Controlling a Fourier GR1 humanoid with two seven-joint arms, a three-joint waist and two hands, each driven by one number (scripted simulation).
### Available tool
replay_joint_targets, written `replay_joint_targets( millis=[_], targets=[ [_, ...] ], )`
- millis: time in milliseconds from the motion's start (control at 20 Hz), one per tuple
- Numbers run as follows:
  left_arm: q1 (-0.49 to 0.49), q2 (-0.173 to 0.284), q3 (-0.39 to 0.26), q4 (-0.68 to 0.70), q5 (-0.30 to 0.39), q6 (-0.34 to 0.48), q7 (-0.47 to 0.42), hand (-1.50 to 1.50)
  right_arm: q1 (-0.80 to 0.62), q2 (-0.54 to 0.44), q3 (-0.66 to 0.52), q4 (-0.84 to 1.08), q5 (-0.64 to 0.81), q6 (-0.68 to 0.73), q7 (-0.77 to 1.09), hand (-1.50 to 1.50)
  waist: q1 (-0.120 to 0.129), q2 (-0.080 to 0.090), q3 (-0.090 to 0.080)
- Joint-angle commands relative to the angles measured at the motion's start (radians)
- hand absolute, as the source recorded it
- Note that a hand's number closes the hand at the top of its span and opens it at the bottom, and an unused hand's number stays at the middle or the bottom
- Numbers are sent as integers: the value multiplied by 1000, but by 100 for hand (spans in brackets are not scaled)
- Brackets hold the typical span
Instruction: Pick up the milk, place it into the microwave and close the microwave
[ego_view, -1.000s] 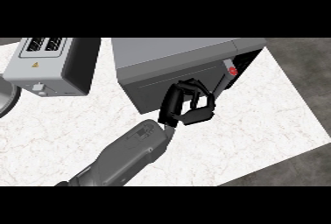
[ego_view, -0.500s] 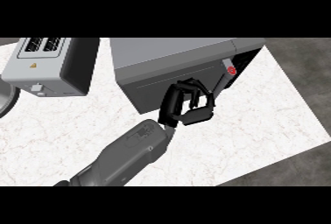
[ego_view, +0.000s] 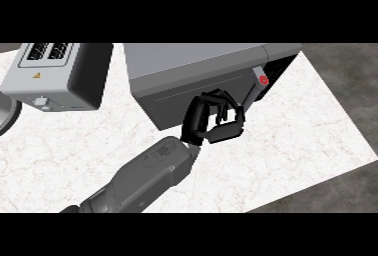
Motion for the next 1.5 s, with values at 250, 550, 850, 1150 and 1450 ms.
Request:
replay_joint_targets(
  millis=[250,550,850,1150,1450],
  targets=[
    [-105,1,45,96,44,-20,-12,150,-36,-87,-41,36,23,17,11,-150,-6,15,-2],
    [-109,1,30,101,72,-17,-36,150,-60,-112,-69,78,20,24,-8,-150,-5,16,2],
    [-122,1,18,106,90,-22,-54,150,-78,-126,-70,140,-20,57,-7,-150,2,21,4],
    [-133,1,6,107,117,-20,-65,150,-105,-134,-79,198,-67,77,-6,-150,1,20,3],
    [-142,1,-8,113,140,-21,-72,150,-134,-156,-92,266,-94,97,-6,-150,13,23,4]
  ],
)
